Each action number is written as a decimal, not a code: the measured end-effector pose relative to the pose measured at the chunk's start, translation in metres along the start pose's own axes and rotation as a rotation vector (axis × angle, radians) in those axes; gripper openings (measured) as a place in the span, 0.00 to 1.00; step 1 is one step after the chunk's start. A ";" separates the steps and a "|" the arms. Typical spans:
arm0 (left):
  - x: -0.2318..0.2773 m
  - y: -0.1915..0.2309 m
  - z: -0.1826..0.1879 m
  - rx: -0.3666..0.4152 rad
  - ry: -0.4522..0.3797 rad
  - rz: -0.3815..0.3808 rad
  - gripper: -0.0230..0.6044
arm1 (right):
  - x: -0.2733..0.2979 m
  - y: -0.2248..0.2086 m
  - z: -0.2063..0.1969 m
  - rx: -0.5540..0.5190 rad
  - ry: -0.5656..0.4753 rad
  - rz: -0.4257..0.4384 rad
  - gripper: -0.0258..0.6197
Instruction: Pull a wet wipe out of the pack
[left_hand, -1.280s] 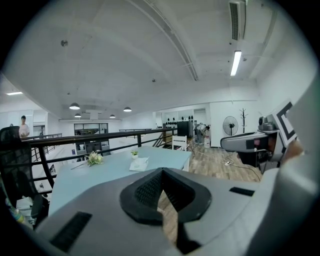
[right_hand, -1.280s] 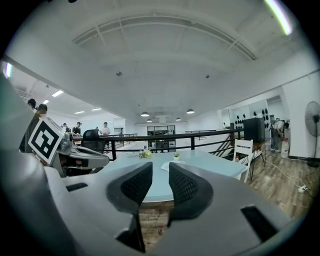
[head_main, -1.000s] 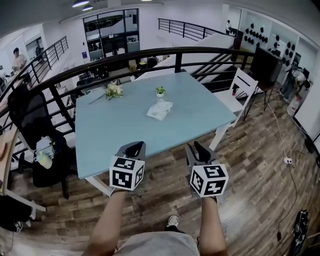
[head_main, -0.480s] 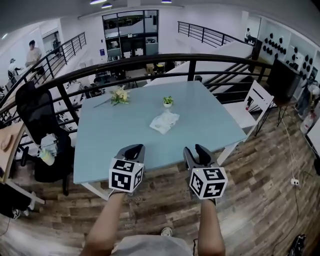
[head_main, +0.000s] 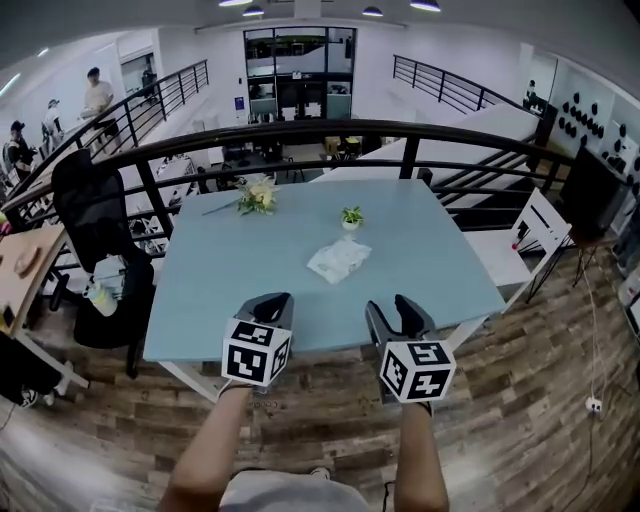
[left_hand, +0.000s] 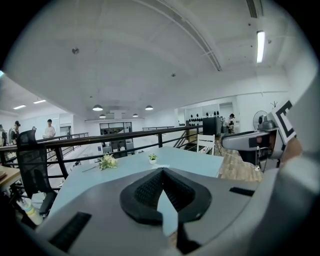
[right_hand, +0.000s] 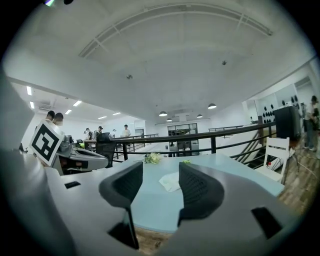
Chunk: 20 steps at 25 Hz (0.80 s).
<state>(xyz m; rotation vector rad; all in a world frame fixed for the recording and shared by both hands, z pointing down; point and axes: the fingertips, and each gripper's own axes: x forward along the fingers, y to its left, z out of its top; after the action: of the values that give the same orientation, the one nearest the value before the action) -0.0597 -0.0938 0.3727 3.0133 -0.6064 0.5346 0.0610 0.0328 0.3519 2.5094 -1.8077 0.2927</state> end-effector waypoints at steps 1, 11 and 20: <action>0.001 -0.001 0.000 0.000 0.001 0.007 0.02 | 0.002 -0.001 0.000 -0.001 0.000 0.008 0.36; -0.003 -0.001 0.002 -0.001 0.000 0.060 0.02 | 0.007 -0.003 -0.001 -0.001 0.003 0.052 0.40; -0.001 0.007 0.005 -0.010 -0.009 0.086 0.02 | 0.018 -0.003 -0.002 -0.005 0.006 0.067 0.40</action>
<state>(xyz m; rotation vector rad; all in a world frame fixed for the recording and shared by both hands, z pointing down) -0.0617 -0.1006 0.3676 2.9931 -0.7400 0.5194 0.0694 0.0170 0.3574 2.4450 -1.8908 0.2971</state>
